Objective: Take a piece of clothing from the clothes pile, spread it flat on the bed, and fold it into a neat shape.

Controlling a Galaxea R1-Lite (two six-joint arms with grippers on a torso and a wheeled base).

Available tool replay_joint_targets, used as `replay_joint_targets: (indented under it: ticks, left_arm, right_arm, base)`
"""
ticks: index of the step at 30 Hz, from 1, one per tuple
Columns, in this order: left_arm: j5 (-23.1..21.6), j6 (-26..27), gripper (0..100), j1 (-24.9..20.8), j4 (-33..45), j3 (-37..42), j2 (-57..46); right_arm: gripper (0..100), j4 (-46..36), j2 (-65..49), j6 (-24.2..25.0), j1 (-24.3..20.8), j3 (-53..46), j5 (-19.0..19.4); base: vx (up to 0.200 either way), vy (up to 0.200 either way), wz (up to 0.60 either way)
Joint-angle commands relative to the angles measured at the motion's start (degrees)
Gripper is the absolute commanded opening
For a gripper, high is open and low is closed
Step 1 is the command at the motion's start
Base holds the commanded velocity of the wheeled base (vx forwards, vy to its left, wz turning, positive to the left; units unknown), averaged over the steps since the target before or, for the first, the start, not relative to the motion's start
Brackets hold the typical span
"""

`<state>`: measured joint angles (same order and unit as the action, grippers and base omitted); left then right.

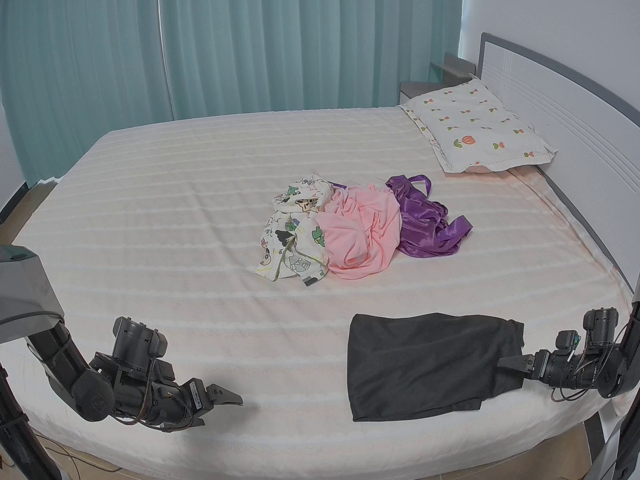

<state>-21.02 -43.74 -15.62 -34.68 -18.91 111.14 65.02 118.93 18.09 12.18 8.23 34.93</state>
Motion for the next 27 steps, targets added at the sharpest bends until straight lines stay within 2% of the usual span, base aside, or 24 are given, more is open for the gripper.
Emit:
replay_joint_targets:
  ticks: [1,7,12,19,27]
  left_arm:
    - [0.01,-0.03,100,-0.03,-0.03,0.01,0.13]
    - [0.01,-0.03,100,-0.03,-0.03,0.01,0.13]
    - [0.01,-0.03,100,-0.03,-0.03,0.01,0.13]
    - [0.01,-0.03,100,-0.03,-0.03,0.01,0.13]
    - [0.01,-0.03,100,-0.03,-0.03,0.01,0.13]
  right_arm:
    - [0,-0.16,-0.19,-0.25,0.74,-0.76,0.23]
    - [0,-0.34,0.42,-2.18,1.36,-1.37,0.14]
    - [0,-4.03,0.51,-9.39,3.73,-1.99,0.14]
    - [0,-5.96,0.16,-14.93,6.63,-1.90,0.14]
    - [0,-5.96,0.69,-16.16,6.98,-1.90,0.14]
  base:
    - [0.000,0.000,0.00]
    - [0.000,0.000,0.00]
    - [0.000,0.000,0.00]
    - [0.000,0.000,0.00]
    - [0.000,0.000,0.00]
